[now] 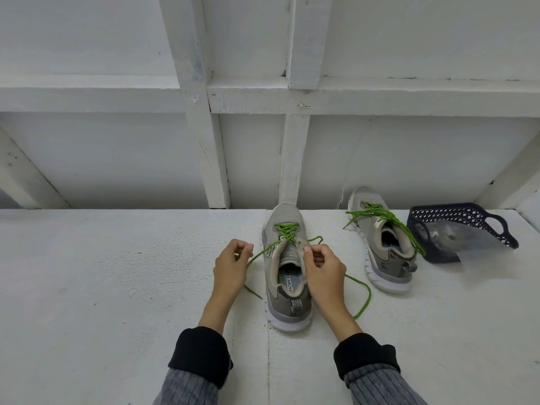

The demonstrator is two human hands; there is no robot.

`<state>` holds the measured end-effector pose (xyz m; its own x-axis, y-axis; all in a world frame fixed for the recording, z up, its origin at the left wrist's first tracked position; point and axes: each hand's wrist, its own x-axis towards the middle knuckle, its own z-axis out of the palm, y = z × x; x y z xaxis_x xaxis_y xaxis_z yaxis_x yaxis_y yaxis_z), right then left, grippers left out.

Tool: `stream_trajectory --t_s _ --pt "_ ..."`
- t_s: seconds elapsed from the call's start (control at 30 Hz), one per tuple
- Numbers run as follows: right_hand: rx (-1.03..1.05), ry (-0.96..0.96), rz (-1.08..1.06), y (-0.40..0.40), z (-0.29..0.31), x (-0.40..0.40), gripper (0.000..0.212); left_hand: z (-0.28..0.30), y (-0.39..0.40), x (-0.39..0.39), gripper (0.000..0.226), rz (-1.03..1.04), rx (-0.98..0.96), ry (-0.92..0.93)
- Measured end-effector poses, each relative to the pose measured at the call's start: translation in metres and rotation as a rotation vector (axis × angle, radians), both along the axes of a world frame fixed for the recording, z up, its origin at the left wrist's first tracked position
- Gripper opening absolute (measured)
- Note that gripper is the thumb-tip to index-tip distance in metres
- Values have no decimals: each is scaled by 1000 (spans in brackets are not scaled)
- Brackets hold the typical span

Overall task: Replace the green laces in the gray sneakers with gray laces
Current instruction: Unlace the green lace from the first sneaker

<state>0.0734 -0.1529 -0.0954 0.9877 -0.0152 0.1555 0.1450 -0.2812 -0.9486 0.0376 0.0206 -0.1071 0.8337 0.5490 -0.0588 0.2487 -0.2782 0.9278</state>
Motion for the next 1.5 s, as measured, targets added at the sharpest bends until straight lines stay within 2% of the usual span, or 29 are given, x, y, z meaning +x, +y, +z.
stream_trajectory --t_s 0.1,0.2,0.3,0.37,0.47,0.73,0.9,1.07,1.2,1.27,1.4,1.5 --pt "2 -1 -5 -1 0 -1 11 -3 -7 -2 15 27 176 100" --pt "9 0 -6 0 0 0 12 5 -18 0 19 -9 231 -72" --pt "5 9 4 0 1 2 9 21 -32 2 9 -86 164 -201" --pt "-1 17 21 1 5 5 7 26 -38 6 10 -148 112 -168" --pt "-40 30 33 5 13 14 12 19 -39 13 17 -183 177 -104" --pt "-283 -54 -3 12 11 23 19 17 -45 14 17 -29 314 -107" --pt "-271 -6 -91 3 13 24 23 12 -38 9 18 74 175 -139" --pt "-246 21 -99 4 14 20 21 7 -36 5 18 94 142 -144" --pt "-276 6 52 2 20 27 14 11 -33 5 16 58 63 -126" --pt "-344 -61 143 2 23 30 7 11 -30 3 16 39 -4 -116" --pt "-514 -302 302 16 37 29 25 4 -26 0 11 32 -193 -110" --pt "-682 -288 420 25 39 29 28 3 -26 -1 9 41 -231 -111"
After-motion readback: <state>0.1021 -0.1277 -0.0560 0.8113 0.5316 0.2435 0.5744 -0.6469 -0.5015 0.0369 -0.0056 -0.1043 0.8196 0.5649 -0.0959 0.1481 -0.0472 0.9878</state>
